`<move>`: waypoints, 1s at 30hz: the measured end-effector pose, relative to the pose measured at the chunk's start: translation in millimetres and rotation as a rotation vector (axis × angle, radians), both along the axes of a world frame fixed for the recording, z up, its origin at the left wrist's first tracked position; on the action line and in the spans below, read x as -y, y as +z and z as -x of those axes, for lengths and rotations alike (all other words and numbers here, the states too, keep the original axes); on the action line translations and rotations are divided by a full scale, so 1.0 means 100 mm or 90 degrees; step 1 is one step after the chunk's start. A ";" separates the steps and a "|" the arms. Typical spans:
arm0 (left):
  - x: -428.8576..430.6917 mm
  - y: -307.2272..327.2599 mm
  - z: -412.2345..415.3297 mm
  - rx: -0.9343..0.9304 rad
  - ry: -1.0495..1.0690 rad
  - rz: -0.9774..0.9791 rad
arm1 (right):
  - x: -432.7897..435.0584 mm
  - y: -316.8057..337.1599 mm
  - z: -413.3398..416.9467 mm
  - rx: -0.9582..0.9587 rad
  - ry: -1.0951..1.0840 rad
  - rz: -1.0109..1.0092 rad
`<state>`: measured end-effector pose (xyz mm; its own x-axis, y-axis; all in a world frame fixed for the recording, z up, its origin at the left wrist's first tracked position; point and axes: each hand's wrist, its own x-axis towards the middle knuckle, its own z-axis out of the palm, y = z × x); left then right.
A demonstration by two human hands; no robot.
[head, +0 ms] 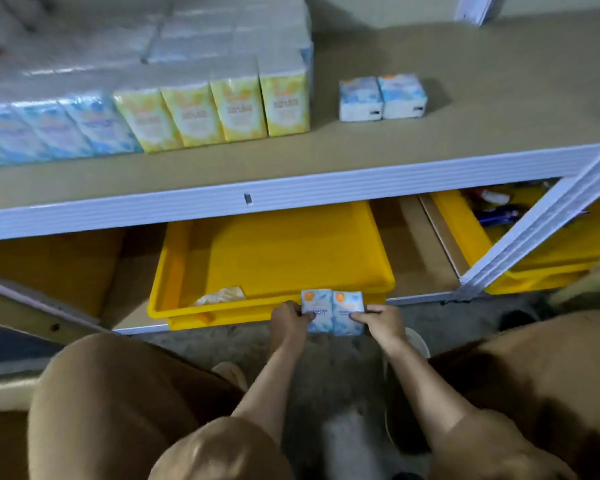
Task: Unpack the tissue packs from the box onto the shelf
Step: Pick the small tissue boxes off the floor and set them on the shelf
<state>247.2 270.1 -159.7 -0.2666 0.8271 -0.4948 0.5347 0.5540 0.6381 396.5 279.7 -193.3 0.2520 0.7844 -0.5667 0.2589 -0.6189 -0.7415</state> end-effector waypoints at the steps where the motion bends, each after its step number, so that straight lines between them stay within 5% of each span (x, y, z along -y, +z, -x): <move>1: -0.01 0.14 -0.02 -0.008 -0.005 -0.009 | -0.01 0.13 -0.01 0.005 -0.004 -0.013; 20: -0.18 2.20 -0.23 -0.088 -0.135 -0.300 | -0.01 2.30 -0.49 0.030 0.048 -0.338; 30: -0.84 2.55 -0.32 -0.136 -0.154 -0.261 | -0.74 2.69 -0.58 0.066 0.039 -0.302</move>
